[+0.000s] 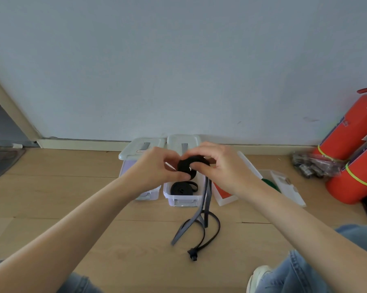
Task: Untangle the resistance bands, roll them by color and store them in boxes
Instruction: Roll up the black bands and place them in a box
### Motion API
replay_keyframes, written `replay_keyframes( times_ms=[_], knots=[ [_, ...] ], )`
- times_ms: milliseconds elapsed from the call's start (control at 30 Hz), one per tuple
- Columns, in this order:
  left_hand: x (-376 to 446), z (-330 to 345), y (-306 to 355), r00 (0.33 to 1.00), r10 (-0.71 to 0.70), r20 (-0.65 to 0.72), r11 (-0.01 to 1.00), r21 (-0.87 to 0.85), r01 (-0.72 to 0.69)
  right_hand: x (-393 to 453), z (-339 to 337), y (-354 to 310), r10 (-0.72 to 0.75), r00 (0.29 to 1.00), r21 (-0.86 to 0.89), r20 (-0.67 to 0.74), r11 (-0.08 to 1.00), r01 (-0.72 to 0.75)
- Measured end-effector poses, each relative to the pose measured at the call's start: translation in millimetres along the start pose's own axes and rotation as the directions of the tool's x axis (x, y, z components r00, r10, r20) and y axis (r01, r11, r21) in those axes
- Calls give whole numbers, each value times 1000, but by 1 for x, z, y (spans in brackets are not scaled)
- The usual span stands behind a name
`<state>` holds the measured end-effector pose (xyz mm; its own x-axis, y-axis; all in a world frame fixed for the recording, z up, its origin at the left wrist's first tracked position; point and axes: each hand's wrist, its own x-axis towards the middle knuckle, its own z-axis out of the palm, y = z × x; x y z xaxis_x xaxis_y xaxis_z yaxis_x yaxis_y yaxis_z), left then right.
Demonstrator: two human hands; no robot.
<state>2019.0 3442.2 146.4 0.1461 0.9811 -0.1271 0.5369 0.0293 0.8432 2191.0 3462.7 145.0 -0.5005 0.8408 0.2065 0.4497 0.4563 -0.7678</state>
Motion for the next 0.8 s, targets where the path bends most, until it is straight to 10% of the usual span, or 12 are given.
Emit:
replay_keyframes(
  times_ms=[200,533,800],
  knots=[
    [0,-14,4,982,-62,-177,944,-329,1,3,-8,-1,209,972,499,-105,857,-130],
    [0,4,-4,991,-130,-18,804,-586,95,0,8,4,192,972,451,-136,885,-112],
    [-6,-18,3,982,-122,144,992,-17,125,-2,-4,-3,53,999,111,14,992,-54]
  ],
)
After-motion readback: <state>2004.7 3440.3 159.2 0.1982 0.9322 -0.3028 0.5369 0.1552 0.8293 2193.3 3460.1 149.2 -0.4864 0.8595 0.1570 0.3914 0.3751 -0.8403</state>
